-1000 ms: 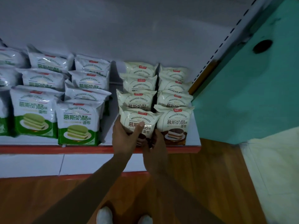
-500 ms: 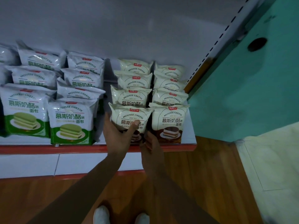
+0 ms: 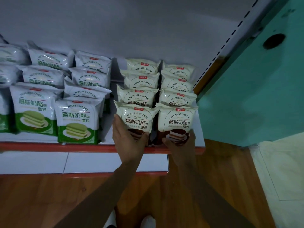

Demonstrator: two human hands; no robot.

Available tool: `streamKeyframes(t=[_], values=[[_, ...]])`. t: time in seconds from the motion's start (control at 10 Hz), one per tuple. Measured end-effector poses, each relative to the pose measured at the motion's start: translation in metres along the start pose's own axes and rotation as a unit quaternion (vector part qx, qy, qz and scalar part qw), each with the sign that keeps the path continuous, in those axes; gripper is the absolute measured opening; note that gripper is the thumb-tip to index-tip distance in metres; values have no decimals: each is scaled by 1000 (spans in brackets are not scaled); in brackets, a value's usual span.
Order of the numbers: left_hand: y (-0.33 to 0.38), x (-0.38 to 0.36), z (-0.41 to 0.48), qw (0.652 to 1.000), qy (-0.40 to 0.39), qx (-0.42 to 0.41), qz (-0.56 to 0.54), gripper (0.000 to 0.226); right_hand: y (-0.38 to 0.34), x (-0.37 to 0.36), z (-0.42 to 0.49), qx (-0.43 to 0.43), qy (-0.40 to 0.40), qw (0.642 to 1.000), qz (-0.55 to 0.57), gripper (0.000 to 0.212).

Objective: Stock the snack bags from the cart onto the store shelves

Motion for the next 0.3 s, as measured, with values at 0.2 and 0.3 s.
streamKeyframes(t=[0.2, 0.3], values=[[-2, 5, 0, 999, -3, 16, -28, 113, -1, -8, 8, -2, -16, 1000, -14, 70], [-2, 14, -8, 996, -13, 63, -59, 112, 3, 10, 2, 2, 1, 998, -55, 73]])
Point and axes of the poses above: each hand's wrist, its own z-axis towards the middle knuckle, its own x-axis out of the back of the hand, y = z × x, the point moved 4 cm from there along z, towards the middle knuckle, and after that the axes turned 1 degree about -x, right-handed, at the moved point
